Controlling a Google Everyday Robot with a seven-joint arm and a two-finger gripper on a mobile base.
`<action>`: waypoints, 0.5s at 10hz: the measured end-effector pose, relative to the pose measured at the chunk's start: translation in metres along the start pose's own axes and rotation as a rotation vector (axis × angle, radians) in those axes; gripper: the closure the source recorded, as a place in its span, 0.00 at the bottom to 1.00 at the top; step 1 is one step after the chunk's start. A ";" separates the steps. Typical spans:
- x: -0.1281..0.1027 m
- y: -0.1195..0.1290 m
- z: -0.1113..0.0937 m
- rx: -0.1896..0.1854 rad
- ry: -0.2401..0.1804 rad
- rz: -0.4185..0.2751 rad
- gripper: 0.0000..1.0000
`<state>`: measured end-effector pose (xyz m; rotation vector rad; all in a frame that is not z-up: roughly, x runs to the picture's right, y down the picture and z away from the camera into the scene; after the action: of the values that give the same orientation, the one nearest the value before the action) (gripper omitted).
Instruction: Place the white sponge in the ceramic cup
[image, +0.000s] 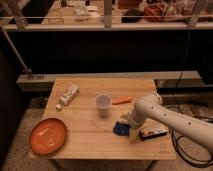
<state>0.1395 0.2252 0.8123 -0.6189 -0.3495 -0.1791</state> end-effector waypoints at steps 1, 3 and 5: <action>0.001 0.000 0.002 -0.003 -0.001 0.001 0.20; 0.004 0.000 0.008 -0.008 -0.002 0.000 0.20; 0.006 0.000 0.011 -0.012 -0.002 0.003 0.20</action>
<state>0.1422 0.2310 0.8228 -0.6317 -0.3498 -0.1780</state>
